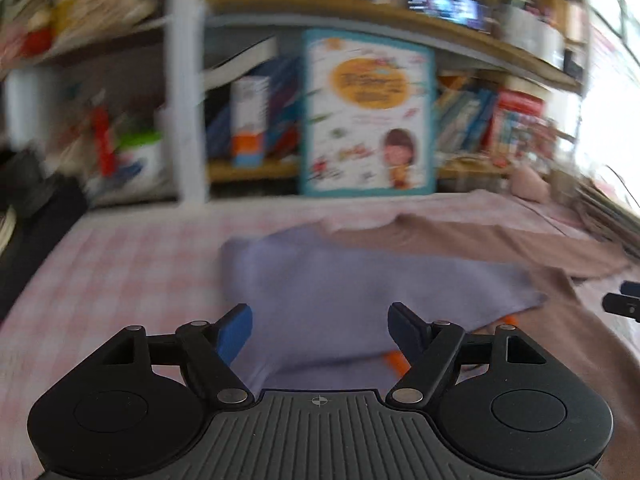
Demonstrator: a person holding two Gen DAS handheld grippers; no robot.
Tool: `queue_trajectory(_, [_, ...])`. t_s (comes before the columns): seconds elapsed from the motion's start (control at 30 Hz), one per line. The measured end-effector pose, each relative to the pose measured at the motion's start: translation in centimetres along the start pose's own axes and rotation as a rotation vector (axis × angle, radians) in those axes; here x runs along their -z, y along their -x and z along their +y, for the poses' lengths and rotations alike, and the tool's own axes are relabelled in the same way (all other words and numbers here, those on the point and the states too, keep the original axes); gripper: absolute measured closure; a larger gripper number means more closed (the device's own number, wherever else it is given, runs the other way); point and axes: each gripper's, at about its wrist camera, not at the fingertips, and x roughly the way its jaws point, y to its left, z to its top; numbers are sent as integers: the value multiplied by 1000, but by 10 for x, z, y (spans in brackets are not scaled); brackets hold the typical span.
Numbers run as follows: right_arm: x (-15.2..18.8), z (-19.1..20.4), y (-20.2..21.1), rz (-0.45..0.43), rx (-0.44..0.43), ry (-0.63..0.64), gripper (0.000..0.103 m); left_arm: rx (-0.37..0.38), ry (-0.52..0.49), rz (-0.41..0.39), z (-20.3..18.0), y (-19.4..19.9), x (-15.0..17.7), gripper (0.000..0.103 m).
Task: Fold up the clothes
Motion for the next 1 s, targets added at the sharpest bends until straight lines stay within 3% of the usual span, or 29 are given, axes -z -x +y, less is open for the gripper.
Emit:
queue_trajectory(0.17, [-3,3,-8,41,14,38,40,-48,58,22,25,3,17,26])
queue_trajectory(0.27, [-2,3,-16,85,18,27,54,-34,63,41,30,-4,22,26])
queue_trajectory(0.6, [2,-2,-27,173,14,-26,69,47,115,94,44,-27,28,30])
queue_trajectory(0.7, [1,-1,-32,186,0,-33,73,64,112,87,48,-30,28,46])
queue_trajectory(0.73, [-1,0,-34,188,-1,-29,77,78,113,87,50,-30,28,63])
queue_trajectory(0.77, [-2,1,-35,191,-2,-24,80,91,115,86,52,-31,28,70])
queue_trajectory(0.87, [-5,4,-40,196,-8,-9,89,104,107,81,55,-31,28,83])
queue_trajectory(1.0, [-7,10,-46,196,-34,2,93,121,120,72,62,-31,27,87])
